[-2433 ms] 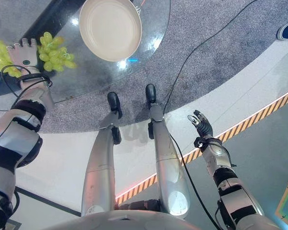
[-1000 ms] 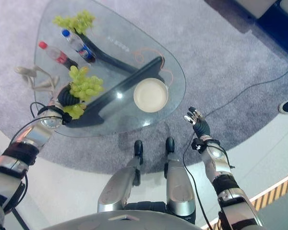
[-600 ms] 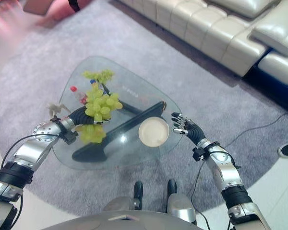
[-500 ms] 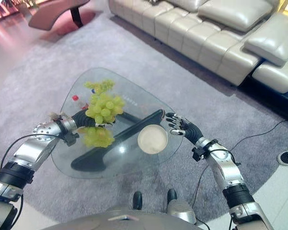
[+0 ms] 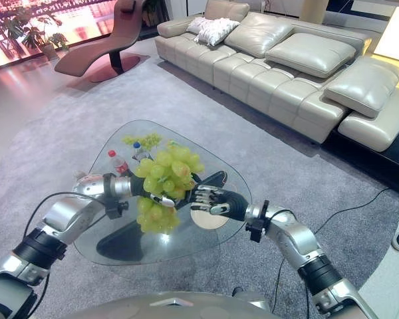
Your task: Pick up fruits into the plate
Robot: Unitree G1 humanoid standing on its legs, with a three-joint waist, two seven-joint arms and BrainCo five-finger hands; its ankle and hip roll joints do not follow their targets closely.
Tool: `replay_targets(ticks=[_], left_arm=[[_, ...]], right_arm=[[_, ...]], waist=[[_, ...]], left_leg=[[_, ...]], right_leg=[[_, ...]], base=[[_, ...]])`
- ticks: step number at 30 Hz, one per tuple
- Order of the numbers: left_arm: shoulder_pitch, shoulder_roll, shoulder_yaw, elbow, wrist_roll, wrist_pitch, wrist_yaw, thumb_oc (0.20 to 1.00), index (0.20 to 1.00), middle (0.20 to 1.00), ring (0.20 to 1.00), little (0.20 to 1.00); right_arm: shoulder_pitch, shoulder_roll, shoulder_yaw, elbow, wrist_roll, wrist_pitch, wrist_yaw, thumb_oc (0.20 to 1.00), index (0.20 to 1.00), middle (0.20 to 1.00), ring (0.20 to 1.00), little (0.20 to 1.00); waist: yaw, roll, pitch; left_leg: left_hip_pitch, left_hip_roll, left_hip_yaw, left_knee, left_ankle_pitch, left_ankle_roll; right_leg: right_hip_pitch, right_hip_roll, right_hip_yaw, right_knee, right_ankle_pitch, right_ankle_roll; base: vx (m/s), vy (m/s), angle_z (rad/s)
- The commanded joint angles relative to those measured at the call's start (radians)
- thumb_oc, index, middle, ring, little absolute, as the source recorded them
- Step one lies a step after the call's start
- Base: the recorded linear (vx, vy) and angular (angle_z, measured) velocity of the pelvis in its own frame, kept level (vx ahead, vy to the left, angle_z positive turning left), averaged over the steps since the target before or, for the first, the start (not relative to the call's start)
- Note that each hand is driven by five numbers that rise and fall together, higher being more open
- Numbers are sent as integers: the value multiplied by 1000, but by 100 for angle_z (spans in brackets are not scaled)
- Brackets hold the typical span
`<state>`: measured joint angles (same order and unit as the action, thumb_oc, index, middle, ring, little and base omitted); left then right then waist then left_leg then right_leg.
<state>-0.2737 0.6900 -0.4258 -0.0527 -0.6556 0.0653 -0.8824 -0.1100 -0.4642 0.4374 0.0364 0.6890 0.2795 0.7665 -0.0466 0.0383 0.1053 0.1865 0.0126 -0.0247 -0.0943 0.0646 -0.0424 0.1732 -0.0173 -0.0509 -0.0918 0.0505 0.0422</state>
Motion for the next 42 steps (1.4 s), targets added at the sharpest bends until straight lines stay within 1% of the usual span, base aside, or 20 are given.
replay_targets(ticks=[1, 2, 6, 8, 10, 22, 25, 28, 42], left_arm=[[-72, -16, -7, -18, -126, -14, -20, 200, 200, 200, 200, 200], [-72, -16, -7, -18, -126, -14, -20, 200, 200, 200, 200, 200], [-56, -52, -23, -44, -160, -8, -22, 200, 200, 200, 200, 200], [-50, -65, -27, -56, -181, 0, -20, 200, 200, 200, 200, 200], [-46, -75, -29, -63, -187, 0, -17, 200, 200, 200, 200, 200], [-47, -139, -47, -89, -272, 0, 26, 200, 200, 200, 200, 200], [-45, -151, -50, -94, -280, 1, 40, 200, 200, 200, 200, 200], [-40, -163, -48, -96, -276, 6, 56, 200, 200, 200, 200, 200], [-30, -186, -37, -47, -264, -5, 66, 200, 200, 200, 200, 200]], right_arm=[[-34, 42, 38, -58, 112, 14, 54, 1000, 1000, 1000, 1000, 1000], [-34, 42, 38, -58, 112, 14, 54, 1000, 1000, 1000, 1000, 1000], [-17, 91, 91, -78, 176, 41, 73, 1000, 1000, 1000, 1000, 1000], [-8, 105, 108, -87, 184, 48, 83, 1000, 1000, 1000, 1000, 1000], [-5, 114, 123, -92, 189, 48, 92, 1000, 1000, 1000, 1000, 1000], [-24, 161, 191, -144, 240, 50, 76, 1000, 1000, 1000, 1000, 1000], [-27, 175, 199, -155, 264, 48, 78, 1000, 1000, 1000, 1000, 1000], [-31, 187, 202, -175, 305, 62, 73, 1000, 1000, 1000, 1000, 1000], [-47, 227, 226, -196, 370, 88, 76, 1000, 1000, 1000, 1000, 1000]], waist=[[30, -28, -31], [30, -28, -31], [33, -26, -29], [33, -25, -28], [33, -24, -27], [35, -29, -25], [35, -30, -25], [35, -29, -25], [39, -23, -23]], left_leg=[[43, -42, 48, 50, -179, 42], [43, -42, 48, 50, -179, 42], [41, -46, 44, 52, -181, 47], [41, -47, 43, 54, -182, 49], [41, -48, 42, 53, -183, 51], [45, -52, 34, 51, -185, 60], [48, -52, 35, 49, -185, 60], [49, -52, 34, 46, -184, 61], [48, -49, 35, 30, -173, 59]], right_leg=[[16, -28, 17, 65, -101, 36], [16, -28, 17, 65, -101, 36], [17, -30, 23, 60, -98, 35], [17, -30, 25, 58, -96, 34], [17, -30, 28, 56, -95, 33], [18, -26, 45, 54, -95, 28], [21, -26, 46, 51, -93, 28], [21, -25, 49, 49, -92, 28], [22, -26, 47, 31, -82, 28]], base=[[0, 0, 0], [0, 0, 0], [0, 0, 0], [4, 0, -3], [4, 3, -4], [1, 0, -1], [-12, -11, -5], [-9, -5, -3], [-13, 2, -1]])
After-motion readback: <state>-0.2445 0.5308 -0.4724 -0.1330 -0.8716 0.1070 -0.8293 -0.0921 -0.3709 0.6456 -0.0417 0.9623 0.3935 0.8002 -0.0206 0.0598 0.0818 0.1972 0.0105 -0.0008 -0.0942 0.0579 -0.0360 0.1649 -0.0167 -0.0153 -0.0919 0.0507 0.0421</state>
